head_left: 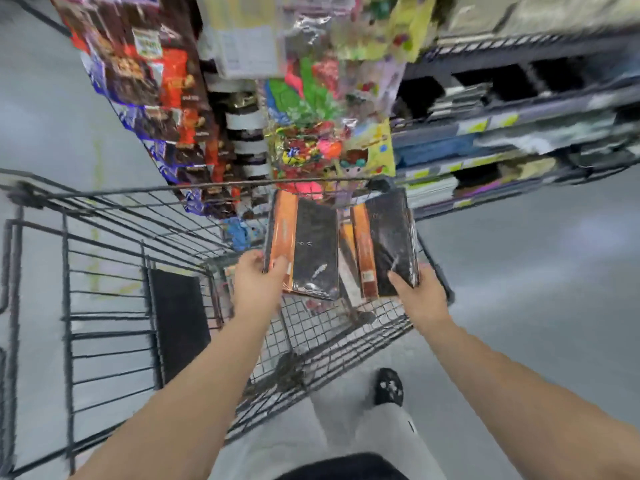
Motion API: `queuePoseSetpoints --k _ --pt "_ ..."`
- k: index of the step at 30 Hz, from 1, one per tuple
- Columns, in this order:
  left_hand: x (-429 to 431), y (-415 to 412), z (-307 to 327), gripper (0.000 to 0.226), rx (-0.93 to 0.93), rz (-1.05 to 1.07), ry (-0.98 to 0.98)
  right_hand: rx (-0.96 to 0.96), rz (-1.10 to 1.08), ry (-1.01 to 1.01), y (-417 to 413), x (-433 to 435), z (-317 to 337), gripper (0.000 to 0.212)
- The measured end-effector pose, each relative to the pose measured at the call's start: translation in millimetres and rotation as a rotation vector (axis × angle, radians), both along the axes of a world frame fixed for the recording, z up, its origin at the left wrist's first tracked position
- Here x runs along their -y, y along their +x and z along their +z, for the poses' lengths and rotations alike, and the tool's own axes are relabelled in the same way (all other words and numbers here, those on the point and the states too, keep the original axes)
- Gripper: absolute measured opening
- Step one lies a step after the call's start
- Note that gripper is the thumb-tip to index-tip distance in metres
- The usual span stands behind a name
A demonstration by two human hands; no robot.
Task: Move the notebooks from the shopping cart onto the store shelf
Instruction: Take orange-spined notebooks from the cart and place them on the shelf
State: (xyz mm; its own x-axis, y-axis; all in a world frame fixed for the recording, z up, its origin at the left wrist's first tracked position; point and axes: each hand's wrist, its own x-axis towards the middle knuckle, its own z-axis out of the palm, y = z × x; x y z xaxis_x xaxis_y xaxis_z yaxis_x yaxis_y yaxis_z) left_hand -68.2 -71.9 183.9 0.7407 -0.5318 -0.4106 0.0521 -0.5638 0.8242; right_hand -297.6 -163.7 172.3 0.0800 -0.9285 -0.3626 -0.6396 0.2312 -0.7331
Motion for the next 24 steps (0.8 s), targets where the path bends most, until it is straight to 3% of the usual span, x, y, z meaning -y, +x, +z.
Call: queuePoseSetpoints --k 9,12,16,19,24 --pt "90 -144 37 0.026 0.055 -0.216 -0.154 0.108 -0.314 -0.166 -152 39 37 0.025" --pt "116 -200 37 0.029 -0.026 -0.217 -0.172 0.129 -0.356 -0.124 -215 60 37 0.019" --pt "153 -265 25 0.048 -0.151 -0.173 -0.164 0.226 -0.418 -0.091 -284 93 51 0.013" --pt "177 -299 31 0.025 -0.2 -0.127 -0.145 0.281 -0.448 -0.059 -320 121 59 0.02" --pt "211 -320 33 0.015 -0.14 -0.096 -0.123 0.366 -0.473 -0.017 -350 178 58 0.032"
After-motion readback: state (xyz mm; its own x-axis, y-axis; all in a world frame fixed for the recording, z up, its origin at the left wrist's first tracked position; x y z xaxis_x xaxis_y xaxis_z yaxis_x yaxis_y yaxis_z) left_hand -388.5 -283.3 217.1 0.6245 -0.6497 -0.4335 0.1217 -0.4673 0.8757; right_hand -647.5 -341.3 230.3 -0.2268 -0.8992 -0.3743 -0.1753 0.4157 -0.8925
